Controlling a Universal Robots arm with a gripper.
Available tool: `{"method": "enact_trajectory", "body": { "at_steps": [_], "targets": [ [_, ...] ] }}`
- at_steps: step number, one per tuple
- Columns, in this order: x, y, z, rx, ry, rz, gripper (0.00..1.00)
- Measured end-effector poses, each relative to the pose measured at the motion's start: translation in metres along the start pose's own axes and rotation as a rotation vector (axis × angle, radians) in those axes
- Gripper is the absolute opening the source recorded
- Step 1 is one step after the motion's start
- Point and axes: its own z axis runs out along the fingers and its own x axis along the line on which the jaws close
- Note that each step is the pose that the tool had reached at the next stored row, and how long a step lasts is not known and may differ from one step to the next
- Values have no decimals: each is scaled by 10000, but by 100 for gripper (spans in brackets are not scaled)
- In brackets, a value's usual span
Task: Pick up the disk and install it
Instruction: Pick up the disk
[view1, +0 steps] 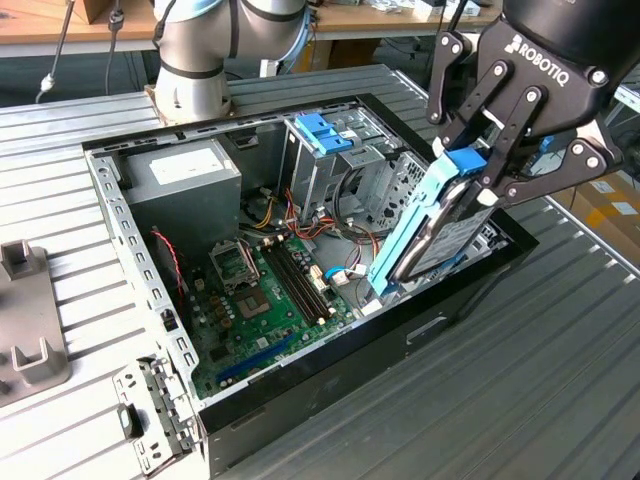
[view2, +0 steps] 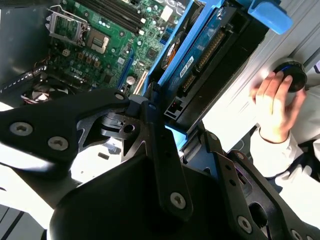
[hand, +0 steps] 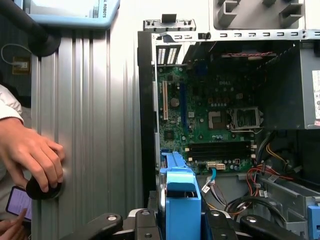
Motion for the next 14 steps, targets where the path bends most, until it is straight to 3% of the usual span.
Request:
{"method": "enact_trajectory", "body": {
  "at_steps": [14],
  "targets": [
    [-5, -195, 24, 0, 1, 0, 37]
  ]
}}
